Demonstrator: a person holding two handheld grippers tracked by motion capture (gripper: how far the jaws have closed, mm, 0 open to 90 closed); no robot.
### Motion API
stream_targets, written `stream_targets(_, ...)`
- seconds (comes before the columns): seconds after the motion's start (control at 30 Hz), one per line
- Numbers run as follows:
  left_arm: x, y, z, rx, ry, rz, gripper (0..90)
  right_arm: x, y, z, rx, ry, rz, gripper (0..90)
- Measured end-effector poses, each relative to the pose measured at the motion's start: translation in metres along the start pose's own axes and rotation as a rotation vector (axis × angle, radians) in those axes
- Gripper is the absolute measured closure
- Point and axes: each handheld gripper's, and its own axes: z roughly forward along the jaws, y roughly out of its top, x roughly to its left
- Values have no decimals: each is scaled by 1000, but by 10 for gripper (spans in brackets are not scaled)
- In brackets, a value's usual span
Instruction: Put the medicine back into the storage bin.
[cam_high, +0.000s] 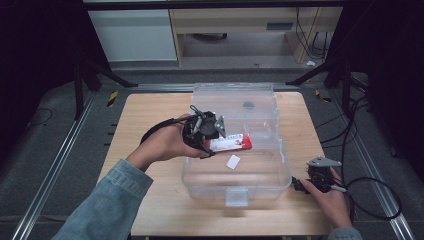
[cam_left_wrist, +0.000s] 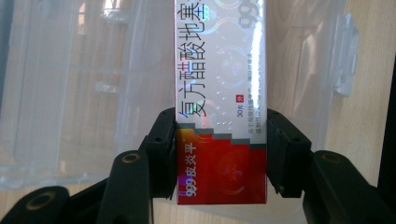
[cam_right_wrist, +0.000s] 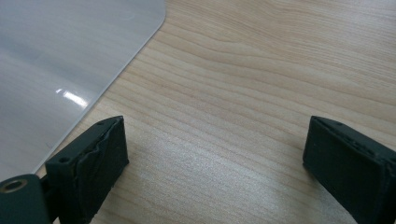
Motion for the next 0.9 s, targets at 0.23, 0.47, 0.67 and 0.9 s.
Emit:
stream_targets(0.23, -6, 20, 13, -10, -22, 31, 510, 0, 0, 0, 0, 0, 0, 68)
stream_targets(0.47, -10, 37, 32, -23, -48, 58, 510, 0, 0, 0, 0, 0, 0, 68)
stream_targets(0.67, -16, 50, 51, -22, -79, 67, 510, 0, 0, 0, 0, 0, 0, 68)
stream_targets(0.9, -23, 65, 69, -28, -94, 92, 510, 0, 0, 0, 0, 0, 0, 68)
